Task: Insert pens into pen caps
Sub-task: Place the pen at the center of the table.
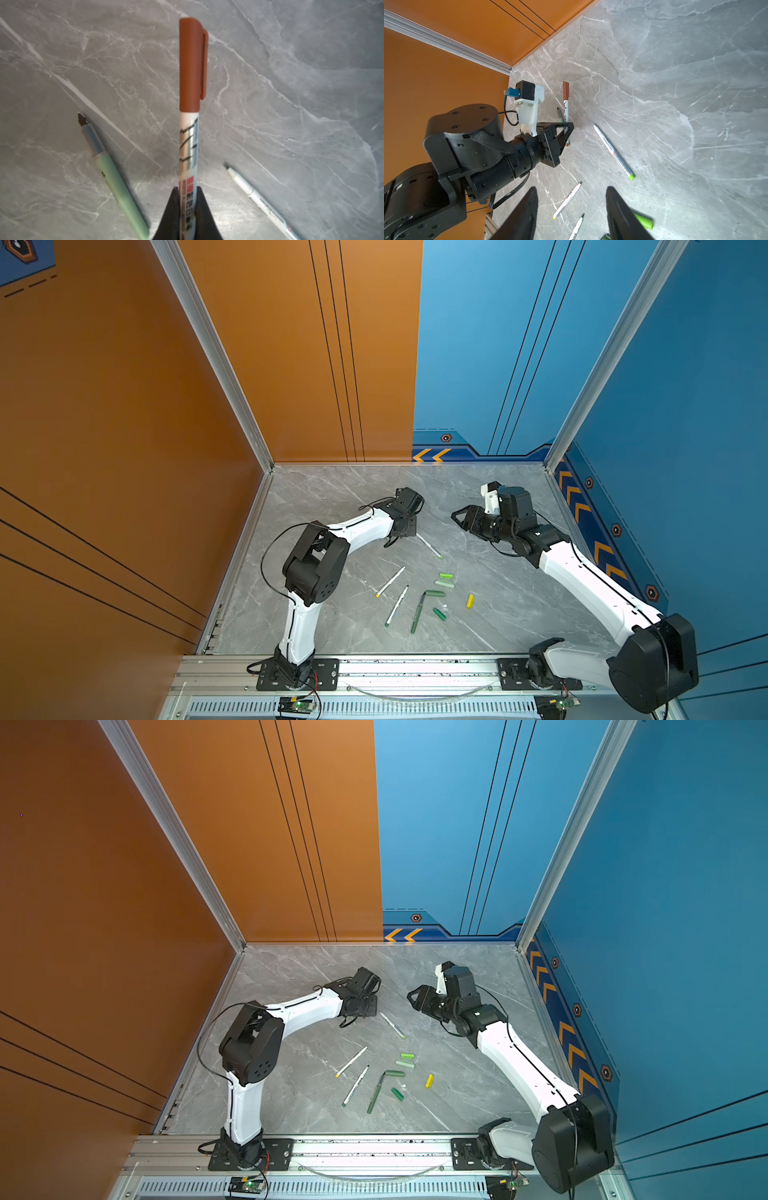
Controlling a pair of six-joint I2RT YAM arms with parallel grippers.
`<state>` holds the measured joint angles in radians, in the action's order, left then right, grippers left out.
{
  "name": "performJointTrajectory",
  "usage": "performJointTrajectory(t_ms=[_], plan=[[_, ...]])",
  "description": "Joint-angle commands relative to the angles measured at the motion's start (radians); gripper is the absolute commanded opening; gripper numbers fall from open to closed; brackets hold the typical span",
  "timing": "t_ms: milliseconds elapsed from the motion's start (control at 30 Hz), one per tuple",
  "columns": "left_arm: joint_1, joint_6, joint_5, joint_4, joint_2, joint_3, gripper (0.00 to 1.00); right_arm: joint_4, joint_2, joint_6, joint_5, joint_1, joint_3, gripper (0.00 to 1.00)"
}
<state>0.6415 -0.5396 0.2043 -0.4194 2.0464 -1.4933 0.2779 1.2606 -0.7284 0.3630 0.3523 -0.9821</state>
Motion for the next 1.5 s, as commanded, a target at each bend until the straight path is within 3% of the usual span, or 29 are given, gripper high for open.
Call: performJointTrajectory(t_ms=[0,700,1000,1133,1467], plan=[[-0.006,0.016,0.045,-0.065,0.031,-0.019,0.0,0.017,0.004,0.023,-0.011,-0.006,0.008,0.54],[-0.018,-0.007,0.101,-0.067,0.071,0.043,0.1,0.008,0.001,0.029,0.011,-0.039,0.005,0.55],[-0.018,-0.003,0.103,-0.066,0.073,0.05,0.27,0.008,-0.001,0.029,0.019,-0.042,-0.01,0.55],[-0.018,-0.006,0.1,-0.066,0.07,0.052,0.28,0.009,-0.001,0.026,0.023,-0.042,-0.015,0.55],[-0.004,0.069,0.092,-0.015,-0.077,0.029,0.37,0.0,0.002,0.027,0.031,-0.035,-0.011,0.55]])
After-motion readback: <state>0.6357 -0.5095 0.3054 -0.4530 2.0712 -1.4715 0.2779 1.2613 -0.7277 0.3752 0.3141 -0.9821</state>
